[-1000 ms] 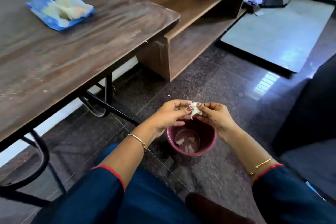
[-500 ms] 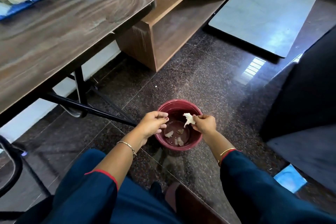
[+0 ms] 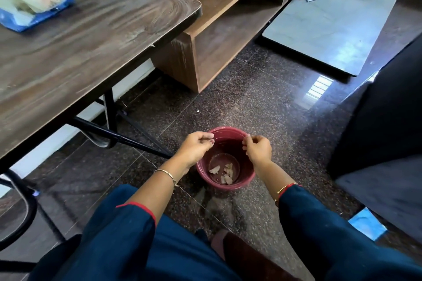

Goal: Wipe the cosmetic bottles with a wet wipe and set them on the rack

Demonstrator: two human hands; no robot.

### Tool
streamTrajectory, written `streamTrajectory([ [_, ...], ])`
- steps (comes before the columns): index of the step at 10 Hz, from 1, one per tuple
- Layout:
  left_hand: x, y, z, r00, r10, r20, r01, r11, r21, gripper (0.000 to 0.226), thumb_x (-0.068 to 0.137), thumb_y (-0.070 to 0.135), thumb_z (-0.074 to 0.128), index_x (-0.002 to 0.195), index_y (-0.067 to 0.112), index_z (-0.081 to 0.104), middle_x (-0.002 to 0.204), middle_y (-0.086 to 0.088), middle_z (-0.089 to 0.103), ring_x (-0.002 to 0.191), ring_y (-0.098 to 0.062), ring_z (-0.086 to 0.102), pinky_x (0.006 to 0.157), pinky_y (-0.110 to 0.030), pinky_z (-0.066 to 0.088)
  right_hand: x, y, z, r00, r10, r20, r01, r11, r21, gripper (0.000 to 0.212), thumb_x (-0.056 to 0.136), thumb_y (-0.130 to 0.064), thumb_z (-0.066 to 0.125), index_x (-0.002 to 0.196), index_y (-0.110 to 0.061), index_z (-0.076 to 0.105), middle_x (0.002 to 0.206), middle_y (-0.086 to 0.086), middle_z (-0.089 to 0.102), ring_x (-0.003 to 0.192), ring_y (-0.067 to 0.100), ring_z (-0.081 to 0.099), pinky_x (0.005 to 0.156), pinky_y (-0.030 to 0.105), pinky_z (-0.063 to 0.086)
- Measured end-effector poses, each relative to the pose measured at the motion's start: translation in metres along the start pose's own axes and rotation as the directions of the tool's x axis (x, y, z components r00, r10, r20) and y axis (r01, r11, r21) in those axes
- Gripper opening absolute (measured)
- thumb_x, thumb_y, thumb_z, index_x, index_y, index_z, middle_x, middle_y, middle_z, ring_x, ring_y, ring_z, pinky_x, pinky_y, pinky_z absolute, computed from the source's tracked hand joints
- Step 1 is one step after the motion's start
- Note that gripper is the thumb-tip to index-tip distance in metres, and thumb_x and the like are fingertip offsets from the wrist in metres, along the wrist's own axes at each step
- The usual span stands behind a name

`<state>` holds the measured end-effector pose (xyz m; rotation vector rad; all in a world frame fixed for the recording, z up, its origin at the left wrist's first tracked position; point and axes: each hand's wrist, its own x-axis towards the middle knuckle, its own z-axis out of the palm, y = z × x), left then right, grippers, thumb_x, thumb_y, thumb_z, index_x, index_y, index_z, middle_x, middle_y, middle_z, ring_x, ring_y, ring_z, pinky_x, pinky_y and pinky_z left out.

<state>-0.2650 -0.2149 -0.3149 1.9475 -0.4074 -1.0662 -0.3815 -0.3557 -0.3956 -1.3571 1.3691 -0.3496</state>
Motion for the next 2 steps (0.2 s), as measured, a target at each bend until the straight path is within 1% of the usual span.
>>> streamTrajectory([
  [1,-0.007,0.011,-0.008,0.976,0.156,-0.152,-0.154,0.988,0.019,0.023,0.093,0.019,0.059,0.116,0.018,0.062,0.109,0.003,0.065,0.101,-0.007,0.059,0.079,-0.011,0.044,-0.013,-0.026,0.009,0.996,-0.09,-0.025,0.091,0.995,0.049,0.027,0.096,-0.036,0.041,0.079,-0.021,0.056,0.077,0.001,0.068,0.077,0.02,0.066,0.082,0.047,0.053],
  [2,-0.017,0.024,-0.021,0.924,0.283,-0.257,-0.28,0.959,0.047,0.022,0.093,0.018,0.058,0.115,0.02,0.062,0.111,0.004,0.064,0.105,-0.009,0.059,0.089,-0.019,0.048,-0.031,-0.055,0.013,0.978,-0.202,-0.055,0.201,0.979,-0.031,0.035,0.097,-0.041,0.038,0.079,-0.019,0.058,0.082,0.002,0.067,0.081,0.021,0.064,0.08,0.039,0.05],
])
